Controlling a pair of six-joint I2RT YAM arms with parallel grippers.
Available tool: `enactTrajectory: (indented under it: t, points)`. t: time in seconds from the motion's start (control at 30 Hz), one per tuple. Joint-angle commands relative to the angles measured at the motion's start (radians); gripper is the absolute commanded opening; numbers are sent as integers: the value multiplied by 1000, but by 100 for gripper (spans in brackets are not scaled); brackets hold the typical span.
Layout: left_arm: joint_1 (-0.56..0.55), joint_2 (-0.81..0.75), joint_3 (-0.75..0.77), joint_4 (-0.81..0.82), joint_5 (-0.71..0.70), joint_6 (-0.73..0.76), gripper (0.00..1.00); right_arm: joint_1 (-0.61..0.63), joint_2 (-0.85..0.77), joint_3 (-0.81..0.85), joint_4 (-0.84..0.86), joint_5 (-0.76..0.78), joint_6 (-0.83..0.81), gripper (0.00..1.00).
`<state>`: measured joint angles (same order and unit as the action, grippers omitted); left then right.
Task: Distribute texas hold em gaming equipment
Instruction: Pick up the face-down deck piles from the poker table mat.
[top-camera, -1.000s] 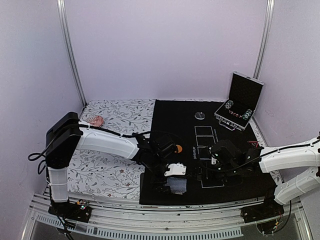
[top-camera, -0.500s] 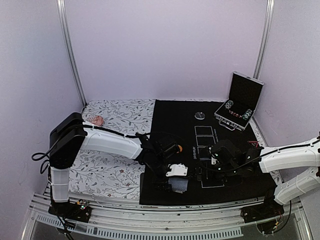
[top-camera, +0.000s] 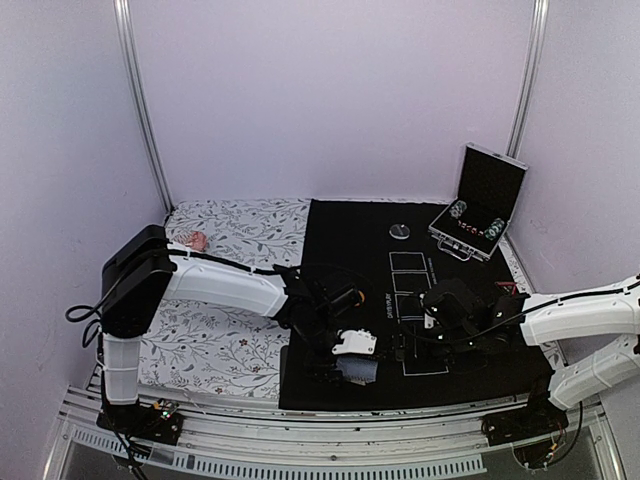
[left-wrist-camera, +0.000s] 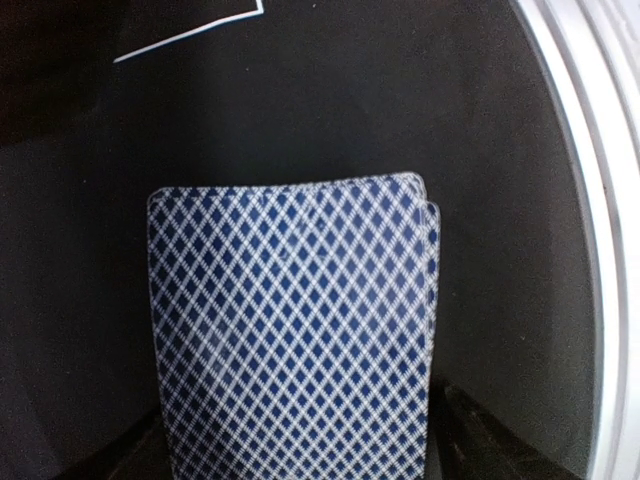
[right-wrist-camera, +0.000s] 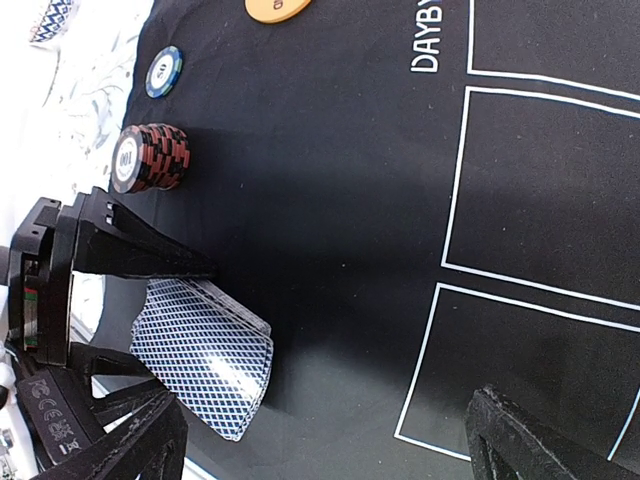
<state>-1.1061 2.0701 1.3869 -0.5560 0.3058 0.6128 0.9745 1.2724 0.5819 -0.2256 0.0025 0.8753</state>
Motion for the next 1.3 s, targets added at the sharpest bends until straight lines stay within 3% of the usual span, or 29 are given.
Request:
enactTrajectory:
  t: [0.0, 0.27, 0.57, 0.93, 1.27]
  points:
    - [-33, 63, -7, -79, 16, 8, 83, -4, -22, 5, -14, 21, 0, 99]
    - [-33, 74, 0, -77, 7, -3, 66, -5, -33, -1, -26, 34, 4, 99]
    - [-32, -3, -37, 24, -15, -37, 56, -14, -79, -23, -26, 42, 19, 99]
    - [-31, -93, -50, 34, -53, -77, 56, -34, -137, -54, 51, -17, 4, 99]
    - [-30, -268, -27, -98, -111, -115, 59, -40, -232, -74, 172, -95, -66, 99]
